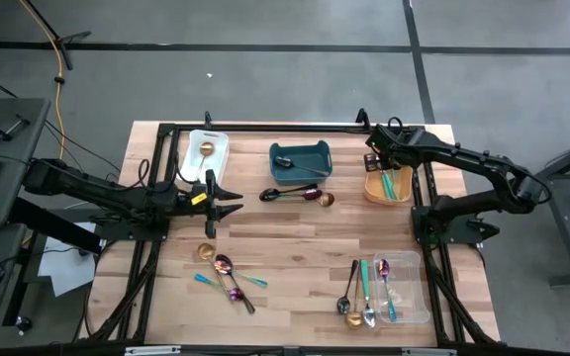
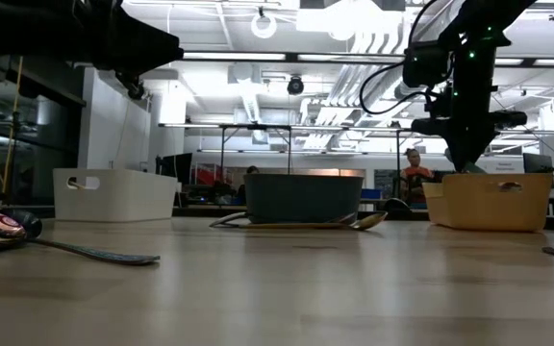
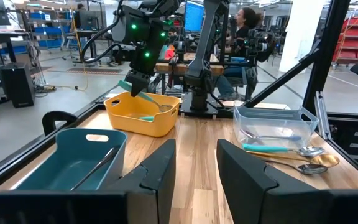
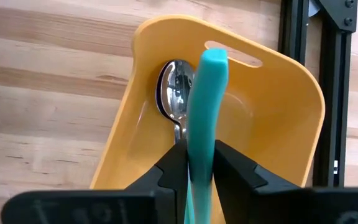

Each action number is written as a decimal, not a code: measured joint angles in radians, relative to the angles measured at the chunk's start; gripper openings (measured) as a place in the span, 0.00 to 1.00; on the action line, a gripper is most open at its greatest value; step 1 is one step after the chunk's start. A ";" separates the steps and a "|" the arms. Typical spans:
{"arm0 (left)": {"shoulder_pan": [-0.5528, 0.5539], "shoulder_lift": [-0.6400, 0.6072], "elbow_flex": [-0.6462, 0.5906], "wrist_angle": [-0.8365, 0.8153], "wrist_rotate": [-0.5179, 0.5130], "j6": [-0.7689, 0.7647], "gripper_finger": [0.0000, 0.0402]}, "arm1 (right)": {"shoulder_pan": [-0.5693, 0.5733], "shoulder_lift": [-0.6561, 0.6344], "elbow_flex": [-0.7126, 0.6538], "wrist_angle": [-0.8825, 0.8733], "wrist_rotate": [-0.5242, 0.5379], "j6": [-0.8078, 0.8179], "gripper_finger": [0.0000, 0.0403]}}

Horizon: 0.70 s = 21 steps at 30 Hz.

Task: Sort silverware by color (type)
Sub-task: Put the light green spoon into the orange bin, then put the purple spoon into the transparent bin

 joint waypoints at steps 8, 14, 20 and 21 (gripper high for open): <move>0.000 0.000 0.000 0.000 0.000 0.000 0.28 | 0.000 0.000 0.000 0.000 -0.007 0.003 0.20; 0.000 0.000 0.000 0.000 0.000 0.000 0.28 | 0.000 0.000 0.000 -0.003 -0.007 0.003 0.34; 0.000 0.000 0.000 -0.001 0.000 0.000 0.28 | 0.000 -0.003 0.000 0.000 -0.009 -0.027 0.48; 0.000 0.000 0.000 0.000 0.000 0.000 0.28 | 0.000 -0.009 0.000 0.002 -0.016 -0.038 0.49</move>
